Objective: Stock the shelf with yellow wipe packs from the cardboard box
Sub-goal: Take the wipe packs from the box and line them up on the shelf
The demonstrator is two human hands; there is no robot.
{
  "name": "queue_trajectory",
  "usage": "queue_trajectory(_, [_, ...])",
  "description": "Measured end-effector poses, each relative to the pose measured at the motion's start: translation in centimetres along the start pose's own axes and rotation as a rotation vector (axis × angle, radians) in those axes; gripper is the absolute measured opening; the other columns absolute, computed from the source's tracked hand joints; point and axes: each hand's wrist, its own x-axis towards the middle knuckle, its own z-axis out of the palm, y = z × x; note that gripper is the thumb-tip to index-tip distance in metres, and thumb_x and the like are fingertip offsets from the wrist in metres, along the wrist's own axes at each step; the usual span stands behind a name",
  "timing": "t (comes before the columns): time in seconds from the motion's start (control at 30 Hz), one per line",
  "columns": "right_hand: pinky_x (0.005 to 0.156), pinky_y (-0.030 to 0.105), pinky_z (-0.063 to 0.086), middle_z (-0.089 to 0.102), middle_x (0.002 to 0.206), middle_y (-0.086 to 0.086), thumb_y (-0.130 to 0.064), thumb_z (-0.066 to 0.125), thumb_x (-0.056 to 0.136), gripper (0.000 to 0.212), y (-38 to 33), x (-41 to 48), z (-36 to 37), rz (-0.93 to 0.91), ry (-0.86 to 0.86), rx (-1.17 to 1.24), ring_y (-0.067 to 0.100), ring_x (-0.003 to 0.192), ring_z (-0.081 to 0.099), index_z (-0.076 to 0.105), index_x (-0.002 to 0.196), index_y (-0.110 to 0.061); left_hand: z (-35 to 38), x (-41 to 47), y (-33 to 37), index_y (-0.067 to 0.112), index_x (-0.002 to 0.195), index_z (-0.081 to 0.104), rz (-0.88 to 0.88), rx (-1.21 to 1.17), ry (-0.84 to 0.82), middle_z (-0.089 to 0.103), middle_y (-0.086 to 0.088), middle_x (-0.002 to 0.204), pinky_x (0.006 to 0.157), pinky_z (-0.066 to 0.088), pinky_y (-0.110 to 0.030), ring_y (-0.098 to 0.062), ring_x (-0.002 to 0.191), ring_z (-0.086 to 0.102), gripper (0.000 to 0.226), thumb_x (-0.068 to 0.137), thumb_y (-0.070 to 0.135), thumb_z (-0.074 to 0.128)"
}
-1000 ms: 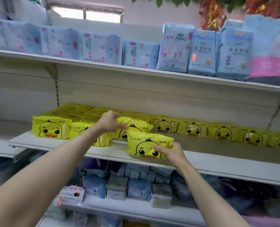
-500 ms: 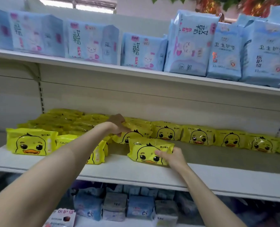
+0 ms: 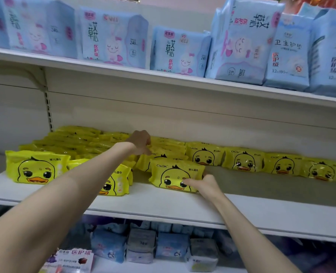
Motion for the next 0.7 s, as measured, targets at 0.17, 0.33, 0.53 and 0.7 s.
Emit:
queue_trajectory(0.17, [0.056,0.02,0.041,0.062,0.077,-0.004,-0.019,0.077,0.076,0.017,0.0,0.6,1.3,0.038,-0.003,-0.034,0.011,0.071,0.057,0.063,0.077,-0.011,-0.2,-0.1,-1.4,0.005,0.112,0.061,0.018,-0.071,0.047,0.064,-0.011,0.111,0.082,0.047,-0.029,-0.026,0.1,0.06,0.035,0.081,0.018,0.071])
queue_trajectory(0.33, [0.052,0.017,0.037,0.059,0.071,-0.006,-0.016,0.077,0.077,0.017,0.0,1.2,2.8,0.058,0.03,0.013,0.009,0.066,0.054,0.061,0.072,-0.012,-0.8,-1.2,-2.2,0.013,0.105,0.067,0.078,-0.169,0.033,0.066,-0.004,0.105,0.084,0.046,-0.029,-0.021,0.1,0.059,0.033,0.083,0.037,0.068])
queue_trajectory(0.53, [0.05,0.016,0.034,0.055,0.074,-0.007,-0.021,0.08,0.074,0.038,-0.3,2.0,3.8,0.048,0.072,0.003,0.004,0.066,0.049,0.059,0.101,-0.002,-0.2,-2.3,-2.4,0.02,0.115,0.062,0.098,-0.014,-0.052,0.058,0.004,0.111,0.081,0.04,-0.024,-0.016,0.102,0.052,0.058,0.067,0.048,0.078])
queue_trajectory(0.7, [0.065,0.026,0.049,0.066,0.092,0.004,-0.022,0.081,0.072,0.027,-0.2,2.3,4.7,0.043,0.053,-0.084,0.015,0.078,0.06,0.06,0.085,-0.011,0.5,-2.0,-2.2,0.023,0.116,0.061,0.146,0.211,0.005,0.053,0.001,0.118,0.096,0.03,-0.034,-0.023,0.115,0.045,0.058,0.066,0.047,0.078])
